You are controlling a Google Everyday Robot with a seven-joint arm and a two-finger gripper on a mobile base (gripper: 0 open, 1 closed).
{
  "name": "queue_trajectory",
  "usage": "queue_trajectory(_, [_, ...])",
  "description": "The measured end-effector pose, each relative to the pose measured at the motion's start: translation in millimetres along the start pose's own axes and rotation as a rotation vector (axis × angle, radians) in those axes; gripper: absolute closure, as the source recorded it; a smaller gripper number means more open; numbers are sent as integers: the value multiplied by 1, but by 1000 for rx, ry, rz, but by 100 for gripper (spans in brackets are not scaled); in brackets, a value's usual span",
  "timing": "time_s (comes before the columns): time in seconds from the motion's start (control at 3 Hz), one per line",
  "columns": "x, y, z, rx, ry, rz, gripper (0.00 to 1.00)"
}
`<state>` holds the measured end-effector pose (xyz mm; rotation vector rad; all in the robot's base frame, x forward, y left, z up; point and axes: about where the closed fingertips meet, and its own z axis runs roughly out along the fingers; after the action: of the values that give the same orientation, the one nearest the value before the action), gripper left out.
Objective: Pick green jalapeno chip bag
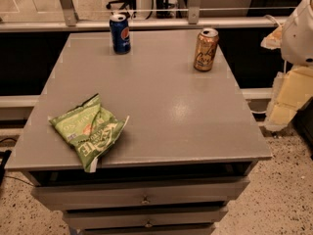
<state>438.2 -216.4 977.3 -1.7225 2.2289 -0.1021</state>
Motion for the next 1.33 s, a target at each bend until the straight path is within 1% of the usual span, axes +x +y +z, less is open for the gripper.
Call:
queue_trajectory(0.33, [0, 0, 0, 0, 0, 0, 0])
queue_trajectory(0.67, [-1, -2, 5, -3, -32, -7, 0])
queue_trajectory(1.0, [-32, 1, 48, -83, -207, -17, 0])
queue_trajectory(1.33, [-78, 14, 69, -178, -372, -50, 0])
